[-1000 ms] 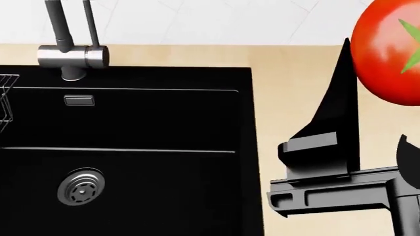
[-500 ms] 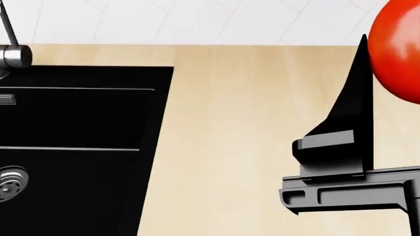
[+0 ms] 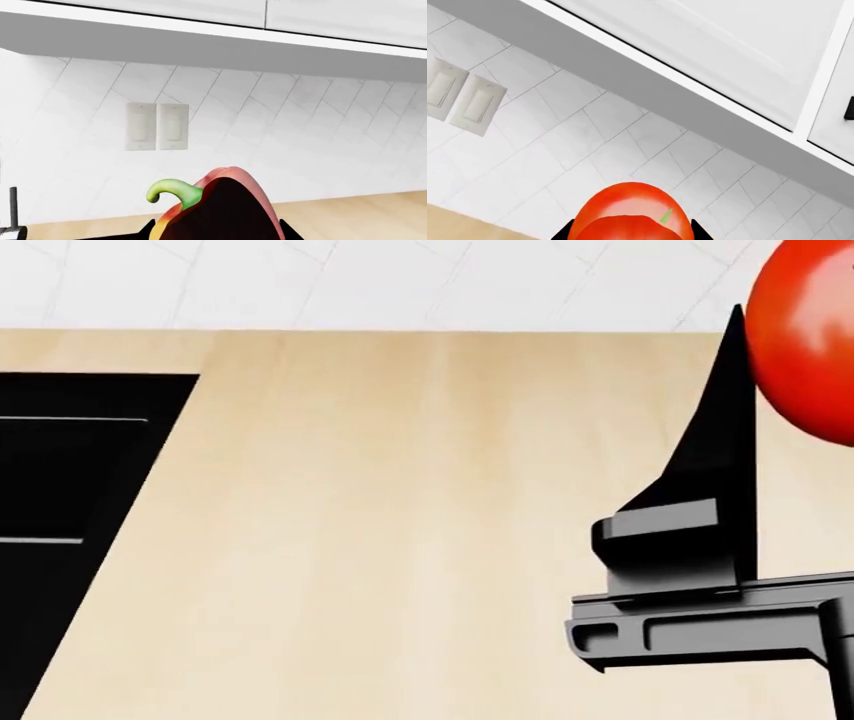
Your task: Place the avocado, onion, tomato and bell pepper on the cutting board.
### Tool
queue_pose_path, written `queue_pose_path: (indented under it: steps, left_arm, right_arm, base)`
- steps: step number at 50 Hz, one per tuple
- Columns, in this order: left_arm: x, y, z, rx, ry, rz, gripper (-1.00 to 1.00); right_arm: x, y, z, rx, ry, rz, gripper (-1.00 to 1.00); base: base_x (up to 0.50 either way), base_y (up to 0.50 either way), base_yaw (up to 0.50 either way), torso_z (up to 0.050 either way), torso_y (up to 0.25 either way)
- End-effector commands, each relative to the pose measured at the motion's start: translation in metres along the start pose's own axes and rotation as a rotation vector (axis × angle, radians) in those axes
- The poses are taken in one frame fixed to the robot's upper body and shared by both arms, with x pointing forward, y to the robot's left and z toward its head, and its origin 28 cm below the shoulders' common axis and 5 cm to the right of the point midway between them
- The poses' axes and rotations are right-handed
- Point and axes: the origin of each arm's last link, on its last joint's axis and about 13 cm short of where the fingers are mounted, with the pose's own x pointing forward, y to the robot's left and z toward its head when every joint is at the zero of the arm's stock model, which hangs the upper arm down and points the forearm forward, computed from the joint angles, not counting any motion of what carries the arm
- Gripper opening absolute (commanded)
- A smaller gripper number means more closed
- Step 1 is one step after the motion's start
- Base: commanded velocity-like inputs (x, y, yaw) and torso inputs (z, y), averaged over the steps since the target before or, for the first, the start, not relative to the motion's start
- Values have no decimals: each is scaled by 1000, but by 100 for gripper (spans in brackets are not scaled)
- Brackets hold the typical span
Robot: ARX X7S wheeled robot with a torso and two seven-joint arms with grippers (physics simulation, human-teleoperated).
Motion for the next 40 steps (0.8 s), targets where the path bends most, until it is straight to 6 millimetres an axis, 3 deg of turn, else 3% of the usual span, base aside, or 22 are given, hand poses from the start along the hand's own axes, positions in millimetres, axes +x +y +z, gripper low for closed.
queue_pose_path:
  steps: [1,40]
  left_arm:
    - [-1,1,1,-19,-4,8,-100]
    - [-1,0,4,-19,-18,-1,-100]
  right_arm:
    - [1,0,-1,-14,-9,-1,-100]
    - [-1,0,-1,-14,-10,0,-100]
  base:
    - [0,-500,0,0,0]
    - [-1,-500,0,0,0]
